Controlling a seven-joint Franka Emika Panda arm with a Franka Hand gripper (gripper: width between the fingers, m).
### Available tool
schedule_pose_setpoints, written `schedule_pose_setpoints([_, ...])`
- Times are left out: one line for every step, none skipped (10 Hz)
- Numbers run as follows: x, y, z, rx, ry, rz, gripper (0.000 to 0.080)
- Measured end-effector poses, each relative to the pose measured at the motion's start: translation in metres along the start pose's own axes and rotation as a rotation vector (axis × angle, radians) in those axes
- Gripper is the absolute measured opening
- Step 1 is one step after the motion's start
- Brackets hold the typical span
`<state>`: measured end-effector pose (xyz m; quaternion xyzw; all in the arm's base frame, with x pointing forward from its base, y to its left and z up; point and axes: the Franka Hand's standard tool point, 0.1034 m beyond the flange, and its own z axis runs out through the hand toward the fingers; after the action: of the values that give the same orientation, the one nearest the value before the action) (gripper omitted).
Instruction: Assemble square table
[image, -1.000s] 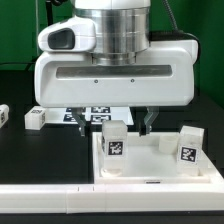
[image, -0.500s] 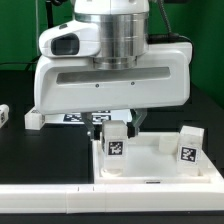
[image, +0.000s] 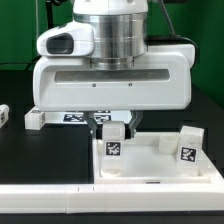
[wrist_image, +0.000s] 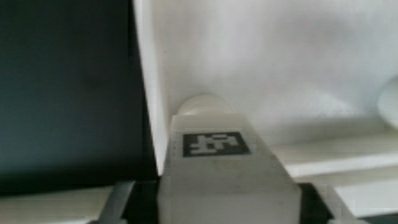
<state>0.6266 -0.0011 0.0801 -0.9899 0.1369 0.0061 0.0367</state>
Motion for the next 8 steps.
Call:
schedule_pose_setpoints([0.0011,-0.0001,0.0003,0.010,0.006,0.091,0.0285])
schedule_pose_setpoints([0.0021,-0.0005,0.0006,0.020,0.023,0.219,0.0285])
schedule_pose_setpoints([0.0024,-0.0008,0.0005,0.028,0.025,0.358,0.0287])
schedule_pose_setpoints([0.0027,-0.0010,0.0005,0.036,0.023,0.499,0.0287])
schedule_pose_setpoints([0.0029,-0.0012,0.0002,0.043,0.019,0.626,0.0287])
schedule_pose_setpoints([0.0034,-0.0007,-0.0001,0.053,0.014,0.734,0.0287])
schedule_pose_setpoints([0.0038,0.0006,0.0002,0.069,0.008,0.859,0.0287])
schedule_pose_setpoints([0.0039,0.0006,0.0003,0.071,0.006,0.907,0.0287])
